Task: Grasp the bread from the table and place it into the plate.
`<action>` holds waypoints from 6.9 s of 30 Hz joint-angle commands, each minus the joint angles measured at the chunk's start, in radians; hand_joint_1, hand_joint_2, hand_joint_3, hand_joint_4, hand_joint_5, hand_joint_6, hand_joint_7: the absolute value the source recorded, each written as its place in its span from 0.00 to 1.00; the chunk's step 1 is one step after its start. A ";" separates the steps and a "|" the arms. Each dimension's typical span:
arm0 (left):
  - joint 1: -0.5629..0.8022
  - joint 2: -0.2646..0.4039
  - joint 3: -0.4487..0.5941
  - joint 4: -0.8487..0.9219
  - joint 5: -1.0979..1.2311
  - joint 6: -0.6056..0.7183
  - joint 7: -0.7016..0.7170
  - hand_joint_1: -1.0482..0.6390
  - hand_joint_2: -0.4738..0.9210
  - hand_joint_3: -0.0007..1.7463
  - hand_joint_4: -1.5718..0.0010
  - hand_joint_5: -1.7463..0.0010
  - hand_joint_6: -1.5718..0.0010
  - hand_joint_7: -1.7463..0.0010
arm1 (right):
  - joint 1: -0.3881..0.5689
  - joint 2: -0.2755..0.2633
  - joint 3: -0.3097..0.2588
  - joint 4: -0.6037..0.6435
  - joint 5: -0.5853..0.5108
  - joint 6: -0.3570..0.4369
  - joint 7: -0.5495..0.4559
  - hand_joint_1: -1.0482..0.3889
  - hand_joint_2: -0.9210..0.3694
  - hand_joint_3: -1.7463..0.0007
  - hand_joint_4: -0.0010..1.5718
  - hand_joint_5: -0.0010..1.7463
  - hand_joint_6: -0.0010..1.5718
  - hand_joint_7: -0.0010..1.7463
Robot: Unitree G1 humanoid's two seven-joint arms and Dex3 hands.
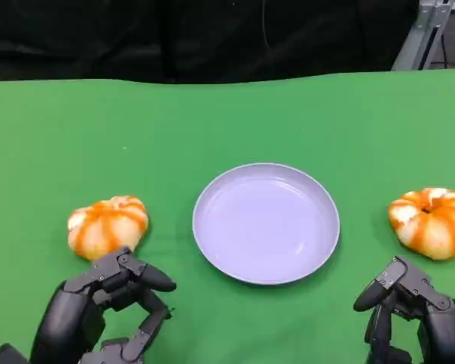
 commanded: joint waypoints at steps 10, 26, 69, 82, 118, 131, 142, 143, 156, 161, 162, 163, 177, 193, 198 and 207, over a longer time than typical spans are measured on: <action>-0.152 0.232 0.017 -0.146 0.714 0.082 0.234 0.29 1.00 0.04 0.89 0.71 0.77 0.98 | 0.018 -0.003 0.003 -0.039 0.005 0.014 -0.006 0.46 0.33 0.14 0.55 1.00 0.38 1.00; -0.325 0.338 -0.107 -0.073 1.004 0.271 0.319 0.19 1.00 0.05 1.00 0.80 0.87 1.00 | 0.033 -0.002 0.010 -0.075 0.003 0.041 -0.003 0.51 0.36 0.13 0.55 1.00 0.38 1.00; -0.860 0.204 -0.478 0.977 0.932 0.356 0.518 0.48 0.98 0.03 0.56 0.43 0.46 0.89 | 0.087 0.001 0.022 -0.170 0.002 0.082 0.012 0.61 0.41 0.14 0.53 1.00 0.40 0.95; -0.756 0.276 -0.465 0.905 0.935 0.119 0.938 0.57 0.92 0.18 0.46 0.00 0.44 0.32 | 0.086 0.001 0.022 -0.193 0.010 0.103 0.021 0.66 0.42 0.14 0.52 1.00 0.42 0.92; -0.837 0.125 -0.496 0.695 0.953 0.063 0.914 0.54 0.55 0.81 0.42 0.00 0.47 0.10 | 0.106 -0.004 0.023 -0.226 0.022 0.122 0.038 0.72 0.42 0.16 0.51 1.00 0.43 0.90; -0.905 0.019 -0.543 0.784 0.950 0.058 0.903 0.54 0.57 0.72 0.43 0.00 0.54 0.00 | 0.121 -0.007 0.023 -0.225 0.012 0.098 0.037 0.71 0.43 0.15 0.51 1.00 0.44 0.90; -0.977 -0.020 -0.594 0.775 0.942 0.204 0.543 0.37 0.95 0.08 0.58 0.67 0.52 0.95 | 0.129 -0.001 0.039 -0.226 0.011 0.102 0.035 0.71 0.43 0.15 0.52 1.00 0.44 0.89; -0.973 -0.014 -0.597 0.759 0.939 0.214 0.504 0.27 0.98 0.11 0.73 0.78 0.67 0.98 | 0.130 0.000 0.041 -0.227 0.010 0.102 0.034 0.71 0.43 0.15 0.52 1.00 0.44 0.89; -0.913 0.048 -0.578 0.589 0.901 0.243 0.284 0.00 1.00 0.31 1.00 1.00 1.00 1.00 | 0.141 -0.006 0.045 -0.241 0.022 0.111 0.040 0.69 0.42 0.15 0.53 1.00 0.44 0.90; -0.855 0.095 -0.549 0.457 0.868 0.243 0.252 0.04 1.00 0.30 0.99 0.99 0.96 0.98 | 0.133 -0.009 0.039 -0.238 0.019 0.110 0.038 0.68 0.43 0.14 0.51 1.00 0.44 0.90; -0.830 0.111 -0.532 0.409 0.849 0.242 0.239 0.06 1.00 0.29 0.97 0.99 0.96 0.98 | 0.131 -0.009 0.039 -0.238 0.017 0.109 0.037 0.68 0.43 0.14 0.51 1.00 0.44 0.90; -0.806 0.123 -0.515 0.367 0.829 0.242 0.229 0.08 1.00 0.28 0.96 0.98 0.95 0.98 | 0.129 -0.009 0.037 -0.238 0.019 0.108 0.036 0.68 0.43 0.15 0.51 1.00 0.44 0.90; -0.496 0.204 -0.301 0.130 0.584 0.101 0.262 0.25 1.00 0.15 0.77 0.84 0.78 0.93 | 0.129 -0.018 0.027 -0.234 0.031 0.103 0.050 0.70 0.42 0.15 0.51 1.00 0.43 0.90; -0.028 0.097 -0.105 -0.072 0.124 0.025 0.218 0.55 0.95 0.24 0.58 0.24 0.55 0.45 | 0.141 -0.016 0.036 -0.255 0.033 0.117 0.056 0.71 0.41 0.16 0.51 1.00 0.42 0.90; 0.029 0.069 -0.094 -0.137 0.087 0.100 0.201 0.60 0.79 0.53 0.55 0.16 0.55 0.31 | 0.142 -0.018 0.032 -0.257 0.036 0.124 0.059 0.71 0.41 0.16 0.51 1.00 0.42 0.90; 0.052 0.017 -0.078 -0.128 0.039 0.126 0.177 0.63 0.73 0.70 0.53 0.03 0.54 0.16 | 0.143 -0.031 0.018 -0.248 0.035 0.107 0.058 0.71 0.41 0.17 0.51 1.00 0.42 0.90</action>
